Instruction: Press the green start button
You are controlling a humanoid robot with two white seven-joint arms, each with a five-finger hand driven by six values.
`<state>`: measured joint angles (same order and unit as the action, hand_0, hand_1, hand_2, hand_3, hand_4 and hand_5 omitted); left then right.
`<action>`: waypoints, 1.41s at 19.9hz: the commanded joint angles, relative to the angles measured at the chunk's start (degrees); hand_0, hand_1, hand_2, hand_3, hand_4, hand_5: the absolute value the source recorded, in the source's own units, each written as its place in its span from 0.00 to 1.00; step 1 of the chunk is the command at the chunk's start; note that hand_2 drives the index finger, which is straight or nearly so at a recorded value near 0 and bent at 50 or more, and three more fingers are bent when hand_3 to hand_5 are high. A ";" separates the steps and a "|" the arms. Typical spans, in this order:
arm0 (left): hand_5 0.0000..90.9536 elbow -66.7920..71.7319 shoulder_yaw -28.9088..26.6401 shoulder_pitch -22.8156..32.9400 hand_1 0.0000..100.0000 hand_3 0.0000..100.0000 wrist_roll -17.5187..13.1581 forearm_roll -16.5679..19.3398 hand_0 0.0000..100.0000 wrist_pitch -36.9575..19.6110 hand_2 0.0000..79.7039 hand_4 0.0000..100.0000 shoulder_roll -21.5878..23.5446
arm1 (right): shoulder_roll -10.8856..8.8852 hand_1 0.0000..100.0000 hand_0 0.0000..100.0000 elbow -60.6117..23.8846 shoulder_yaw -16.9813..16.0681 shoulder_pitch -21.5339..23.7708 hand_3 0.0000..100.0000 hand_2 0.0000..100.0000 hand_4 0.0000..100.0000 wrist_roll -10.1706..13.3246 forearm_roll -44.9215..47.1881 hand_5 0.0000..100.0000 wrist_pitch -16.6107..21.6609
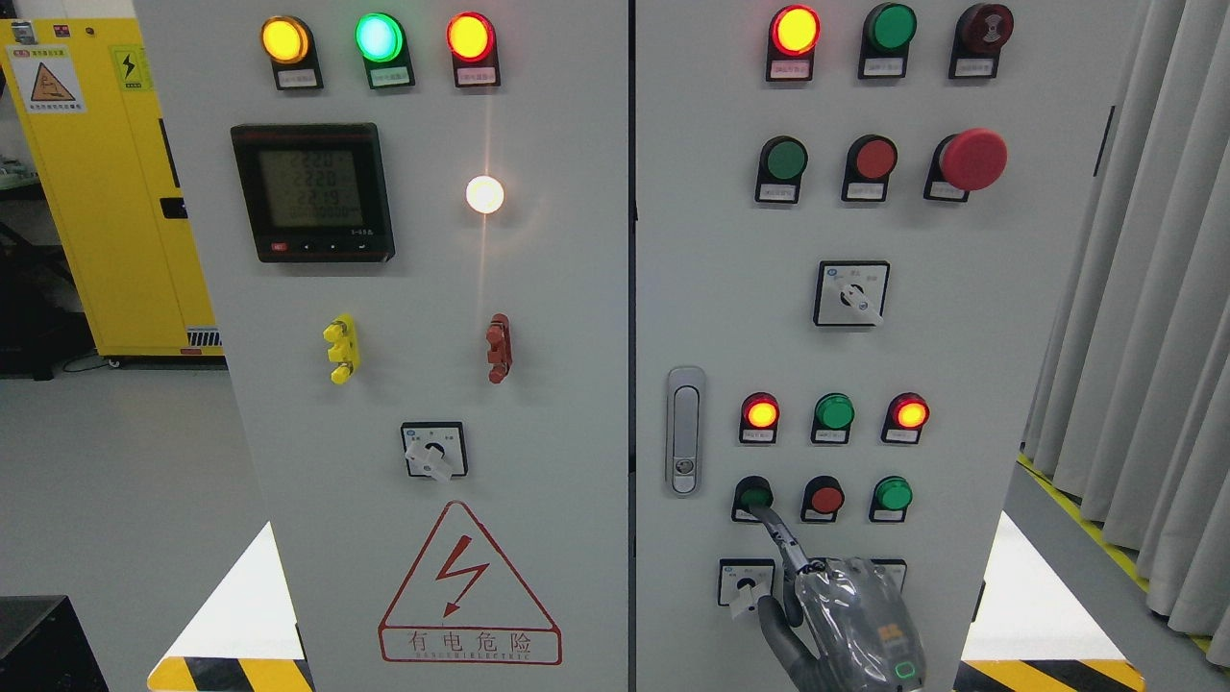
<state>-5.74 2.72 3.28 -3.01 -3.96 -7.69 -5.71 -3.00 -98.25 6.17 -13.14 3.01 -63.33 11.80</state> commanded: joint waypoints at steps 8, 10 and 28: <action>0.00 -0.06 0.00 -0.03 0.56 0.00 0.02 0.00 0.12 0.04 0.00 0.00 0.00 | 0.10 1.00 0.77 -3.79 0.34 2.23 0.88 0.00 0.94 6.65 7.15 1.00 4.63; 0.00 0.03 0.00 -0.03 0.56 0.00 0.02 0.00 0.12 0.04 0.00 0.00 0.00 | 0.10 1.00 0.80 -3.96 1.47 3.03 0.86 0.00 0.93 6.65 10.92 1.00 6.74; 0.00 0.03 0.00 -0.03 0.56 0.00 0.02 0.00 0.12 0.04 0.00 0.00 0.00 | 0.10 0.50 0.40 -9.24 8.25 11.20 0.00 0.00 0.01 -0.20 60.43 0.00 7.10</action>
<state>-5.75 2.72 3.27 -3.01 -3.96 -7.69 -5.71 -2.92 -104.82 12.04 -3.82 3.53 -13.13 19.38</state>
